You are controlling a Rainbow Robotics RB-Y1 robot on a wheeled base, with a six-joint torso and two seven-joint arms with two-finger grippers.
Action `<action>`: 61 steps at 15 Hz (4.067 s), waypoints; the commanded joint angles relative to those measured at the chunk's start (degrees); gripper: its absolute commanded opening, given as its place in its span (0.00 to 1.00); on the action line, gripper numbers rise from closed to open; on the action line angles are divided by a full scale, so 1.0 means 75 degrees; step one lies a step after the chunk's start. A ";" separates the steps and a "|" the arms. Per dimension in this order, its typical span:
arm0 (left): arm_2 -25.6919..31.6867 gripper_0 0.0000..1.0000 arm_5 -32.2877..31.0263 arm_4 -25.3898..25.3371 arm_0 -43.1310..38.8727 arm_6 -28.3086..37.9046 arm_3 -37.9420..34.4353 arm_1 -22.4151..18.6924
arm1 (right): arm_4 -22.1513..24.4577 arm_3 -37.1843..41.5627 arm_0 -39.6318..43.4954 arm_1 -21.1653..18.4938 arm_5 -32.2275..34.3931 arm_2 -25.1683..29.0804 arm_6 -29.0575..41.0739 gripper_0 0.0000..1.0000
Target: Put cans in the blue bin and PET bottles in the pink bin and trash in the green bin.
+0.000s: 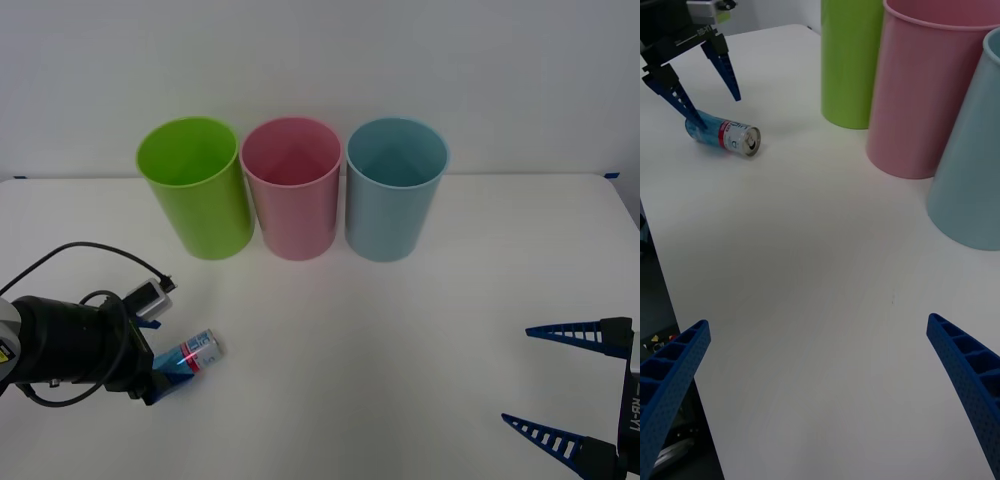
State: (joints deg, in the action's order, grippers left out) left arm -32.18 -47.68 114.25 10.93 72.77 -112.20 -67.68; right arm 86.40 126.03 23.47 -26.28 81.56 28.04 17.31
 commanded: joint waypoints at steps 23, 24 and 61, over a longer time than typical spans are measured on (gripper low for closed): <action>-0.1276 1.00 -0.0873 0.1091 0.1344 0.0118 0.1284 0.1383 | 0.0000 0.0000 0.0000 0.0000 0.0000 0.0000 0.0000 1.00; -0.1288 1.00 -0.0885 0.1138 0.1356 0.0118 0.1331 0.1453 | 0.0000 0.0000 0.0000 0.0000 0.0000 0.0000 0.0000 1.00; 0.3318 0.00 -0.1143 -0.2905 -0.0519 -0.4933 0.0640 0.3644 | 0.0000 0.0000 0.0000 0.0000 0.0000 0.0000 0.0000 1.00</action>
State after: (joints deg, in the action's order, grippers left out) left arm -7.39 -56.78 93.63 6.53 36.06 -107.38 -40.70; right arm 86.40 126.03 23.47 -26.28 81.56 28.04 17.31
